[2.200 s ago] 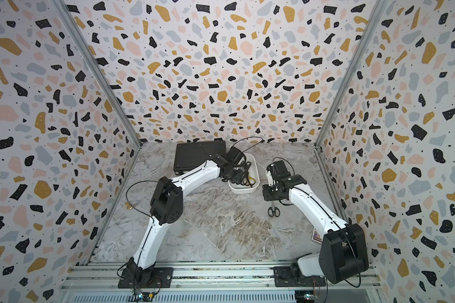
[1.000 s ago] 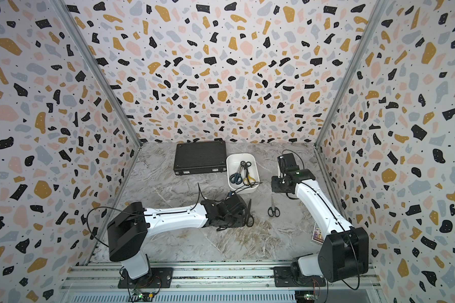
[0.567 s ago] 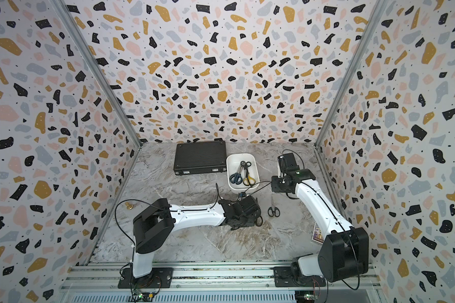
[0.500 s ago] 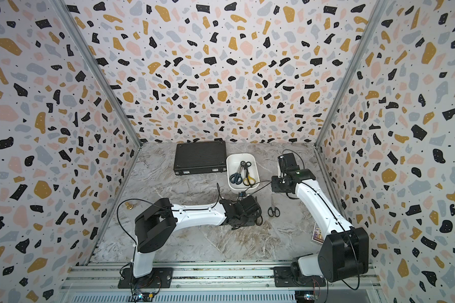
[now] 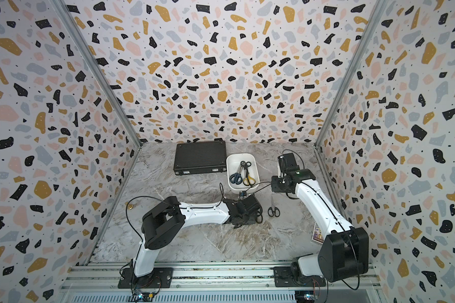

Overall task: Take the scissors out of the storage box
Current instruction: Place the scissors at the center of the board, then pick up the scissors from the storage box.

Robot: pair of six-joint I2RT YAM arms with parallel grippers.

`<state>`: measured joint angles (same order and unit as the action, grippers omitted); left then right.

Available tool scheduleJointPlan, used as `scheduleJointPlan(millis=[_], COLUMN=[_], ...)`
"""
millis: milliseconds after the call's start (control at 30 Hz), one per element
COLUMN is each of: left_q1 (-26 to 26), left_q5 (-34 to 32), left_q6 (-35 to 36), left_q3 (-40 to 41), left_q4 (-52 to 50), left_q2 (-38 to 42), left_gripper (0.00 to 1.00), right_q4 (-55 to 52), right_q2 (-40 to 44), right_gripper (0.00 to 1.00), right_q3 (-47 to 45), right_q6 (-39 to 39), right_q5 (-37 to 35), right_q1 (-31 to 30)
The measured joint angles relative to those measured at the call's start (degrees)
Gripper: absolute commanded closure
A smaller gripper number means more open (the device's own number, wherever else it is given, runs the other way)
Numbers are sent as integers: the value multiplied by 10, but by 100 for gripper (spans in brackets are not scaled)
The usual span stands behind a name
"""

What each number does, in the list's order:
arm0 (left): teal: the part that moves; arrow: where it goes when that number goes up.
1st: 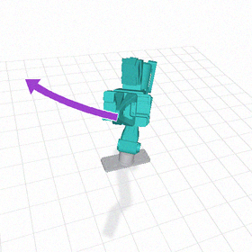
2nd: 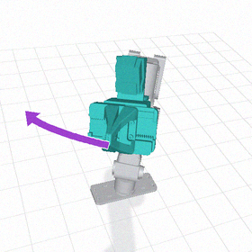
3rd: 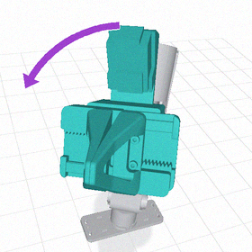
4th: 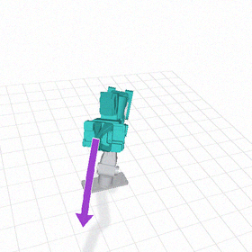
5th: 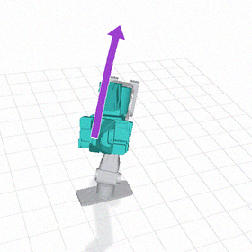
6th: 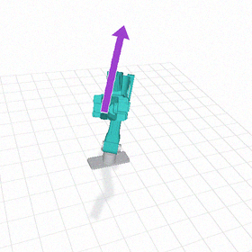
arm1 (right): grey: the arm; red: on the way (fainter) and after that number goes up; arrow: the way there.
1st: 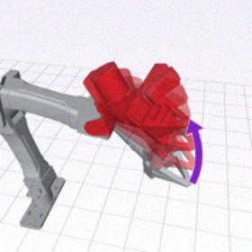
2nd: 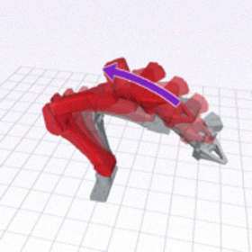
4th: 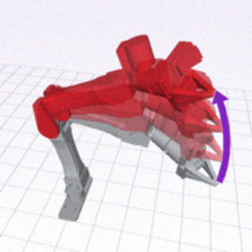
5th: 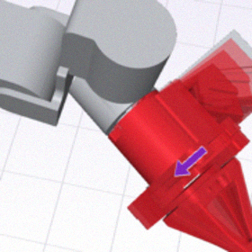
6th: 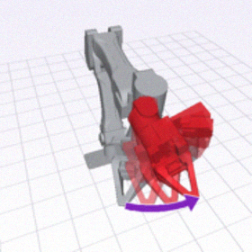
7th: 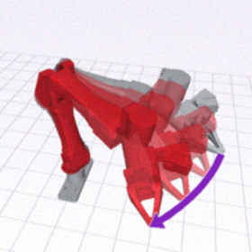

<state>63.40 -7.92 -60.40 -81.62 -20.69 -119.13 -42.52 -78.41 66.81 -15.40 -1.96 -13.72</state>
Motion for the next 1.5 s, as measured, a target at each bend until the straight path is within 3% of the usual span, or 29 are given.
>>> scheduleJointPlan(millis=[167,233,367,533,633,733,900,1033,1200,1500], left_q1=[0,0,-3,-14,-39,-87,-183,-200,-206,-231], left_q5=[3,2,1,-19,-39,-41,-1,16,50,64], left_q6=[16,24,29,58,104,170,309,385,414,431], left_q3=[-5,-5,14,84,82,43,-123,-238,-298,-408], left_q4=[6,7,15,-2,-10,-27,-87,-138,-204,-243], left_q2=[-3,-3,12,130,215,252,148,22,-72,-144], left_gripper=[80,71,68,66,65,66,68,67,67,65], right_q4=[2,3,6,6,6,6,11,11,7,-1], right_q2=[0,0,0,0,-5,-17,-37,-44,-47,-47], right_gripper=[68,68,68,68,68,68,68,68,68,68], right_q3=[-1,-1,-1,-1,-1,-1,-1,-1,2,10], right_q6=[0,0,0,0,2,1,-12,-20,-30,-39], right_q5=[0,0,0,-2,0,12,32,39,43,46], right_q1=[1,2,5,9,9,9,0,-20,-30,-30])
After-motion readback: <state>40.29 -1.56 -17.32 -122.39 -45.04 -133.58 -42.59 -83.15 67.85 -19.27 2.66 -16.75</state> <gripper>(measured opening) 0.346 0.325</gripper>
